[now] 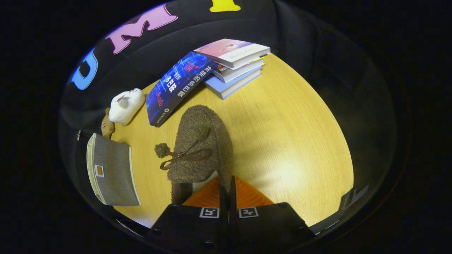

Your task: Open the storage box then place both shoes into the box .Put the left shoe in first, then the right shoe, with the right side of both shoes facing outward in a uniform manner.

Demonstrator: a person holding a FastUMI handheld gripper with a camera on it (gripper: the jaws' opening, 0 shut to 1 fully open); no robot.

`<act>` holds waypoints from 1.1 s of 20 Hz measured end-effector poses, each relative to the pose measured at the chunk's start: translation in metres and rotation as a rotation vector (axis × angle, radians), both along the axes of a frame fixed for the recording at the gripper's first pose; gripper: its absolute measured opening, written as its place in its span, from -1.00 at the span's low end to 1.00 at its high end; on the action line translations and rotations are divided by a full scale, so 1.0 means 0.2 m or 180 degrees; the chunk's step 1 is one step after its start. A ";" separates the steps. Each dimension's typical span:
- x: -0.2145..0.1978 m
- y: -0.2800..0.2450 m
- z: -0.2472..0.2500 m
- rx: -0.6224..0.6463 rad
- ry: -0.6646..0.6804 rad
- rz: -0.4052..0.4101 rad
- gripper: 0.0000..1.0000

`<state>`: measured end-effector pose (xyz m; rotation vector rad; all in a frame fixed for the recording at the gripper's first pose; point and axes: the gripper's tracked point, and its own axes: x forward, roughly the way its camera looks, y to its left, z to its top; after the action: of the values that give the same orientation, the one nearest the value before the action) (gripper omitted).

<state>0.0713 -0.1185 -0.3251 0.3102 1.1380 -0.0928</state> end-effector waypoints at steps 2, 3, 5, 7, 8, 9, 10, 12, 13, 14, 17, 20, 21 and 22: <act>0.03 0.06 0.11 0.0038 -0.0089 0.0038 -0.90; 0.05 0.10 0.16 0.0069 -0.0140 0.0048 -0.90; 0.08 0.20 0.27 0.0184 -0.0219 0.0043 -0.90; 0.10 0.31 0.37 0.0249 -0.0302 0.0063 -0.90; 0.10 0.35 0.41 0.0213 -0.0335 0.0110 -0.90; 0.09 0.40 0.44 0.0182 -0.0349 0.0152 -0.90; 0.08 0.46 0.47 0.0188 -0.0354 0.0171 -0.90; 0.07 0.61 0.53 0.0295 -0.0358 0.0168 -0.90; 0.06 0.69 0.56 0.0349 -0.0364 0.0166 -0.90; 0.06 0.77 0.59 0.0388 -0.0370 0.0184 -0.90; 0.06 1.03 0.67 0.0504 -0.0408 0.0269 -0.90; 0.08 1.29 0.73 0.0616 -0.0446 0.0375 -0.90; 0.09 1.36 0.74 0.0618 -0.0456 0.0412 -0.90; 0.09 1.44 0.74 0.0625 -0.0452 0.0444 -0.90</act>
<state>0.0898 0.1693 -0.1767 0.4044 1.0261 0.1628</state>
